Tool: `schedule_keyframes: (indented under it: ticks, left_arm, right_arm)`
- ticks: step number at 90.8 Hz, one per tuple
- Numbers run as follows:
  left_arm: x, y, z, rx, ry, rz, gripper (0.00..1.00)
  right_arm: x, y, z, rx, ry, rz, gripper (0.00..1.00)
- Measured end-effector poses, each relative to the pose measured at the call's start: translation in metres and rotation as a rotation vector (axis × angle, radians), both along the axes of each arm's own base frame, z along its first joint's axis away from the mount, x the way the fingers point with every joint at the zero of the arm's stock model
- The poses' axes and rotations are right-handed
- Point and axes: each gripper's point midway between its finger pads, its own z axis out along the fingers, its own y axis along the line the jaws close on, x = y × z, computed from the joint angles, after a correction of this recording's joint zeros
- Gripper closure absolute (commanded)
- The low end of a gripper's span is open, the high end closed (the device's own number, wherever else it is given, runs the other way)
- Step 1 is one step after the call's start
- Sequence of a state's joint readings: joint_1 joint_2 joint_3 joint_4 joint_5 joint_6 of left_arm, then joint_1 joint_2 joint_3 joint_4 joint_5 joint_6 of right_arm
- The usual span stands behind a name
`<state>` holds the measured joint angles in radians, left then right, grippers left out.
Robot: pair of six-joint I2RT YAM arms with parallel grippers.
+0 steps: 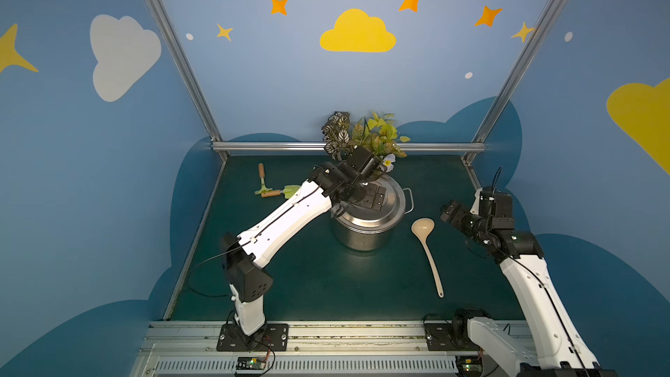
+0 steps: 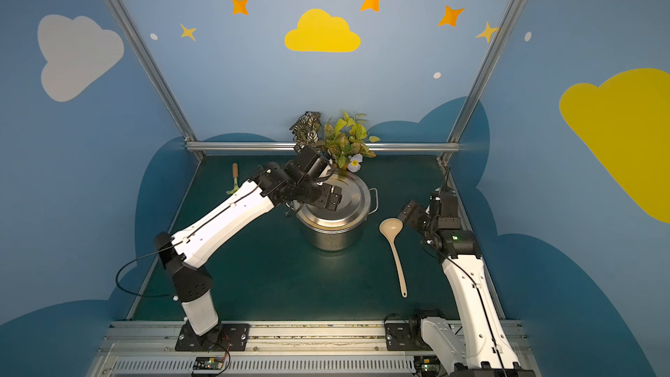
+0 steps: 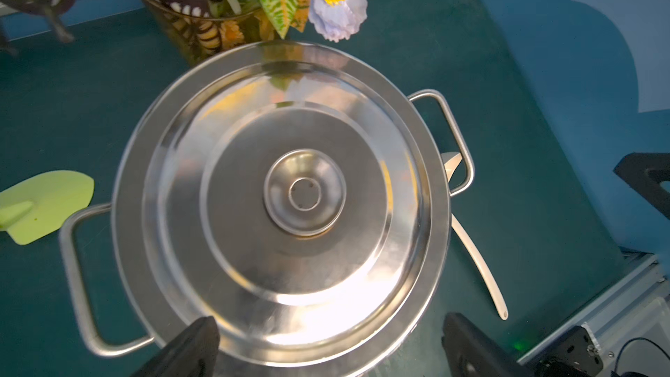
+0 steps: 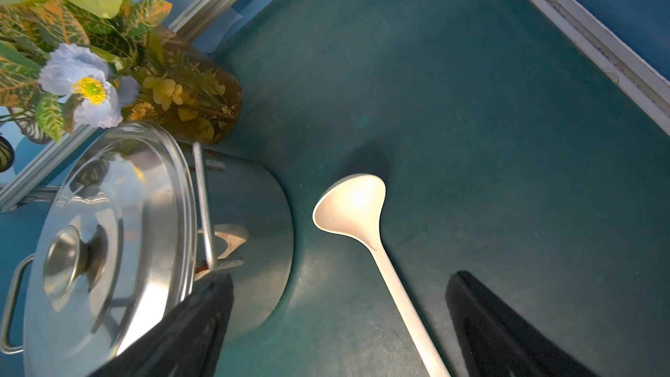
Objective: Stir the soup with a spoon
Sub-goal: Pick up the lid from the pan.
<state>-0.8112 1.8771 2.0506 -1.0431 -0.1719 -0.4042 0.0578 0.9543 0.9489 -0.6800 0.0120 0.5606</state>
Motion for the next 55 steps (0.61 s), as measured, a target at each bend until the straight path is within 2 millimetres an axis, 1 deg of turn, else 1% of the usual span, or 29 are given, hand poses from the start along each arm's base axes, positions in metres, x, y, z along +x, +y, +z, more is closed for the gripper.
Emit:
schedule_keyframes:
  ticks: [14,30,43,55]
  left_arm:
    - [0.014,-0.014,-0.021,0.083,0.033,-0.013,0.00]
    - [0.036,-0.027,-0.033,0.130,0.026,-0.007,0.00]
    - [0.044,-0.028,-0.043,0.159,0.032,0.004,0.01]
    - [0.048,-0.019,-0.051,0.186,0.054,0.021,0.03]
  right_arm:
    - [-0.001,0.000,-0.004,-0.004,0.018,0.001,0.02]
    - [-0.002,0.000,-0.005,-0.011,0.024,0.005,0.02]
    - [-0.003,0.000,-0.006,-0.017,0.030,0.011,0.02]
    - [-0.004,0.000,-0.007,-0.021,0.033,0.014,0.02]
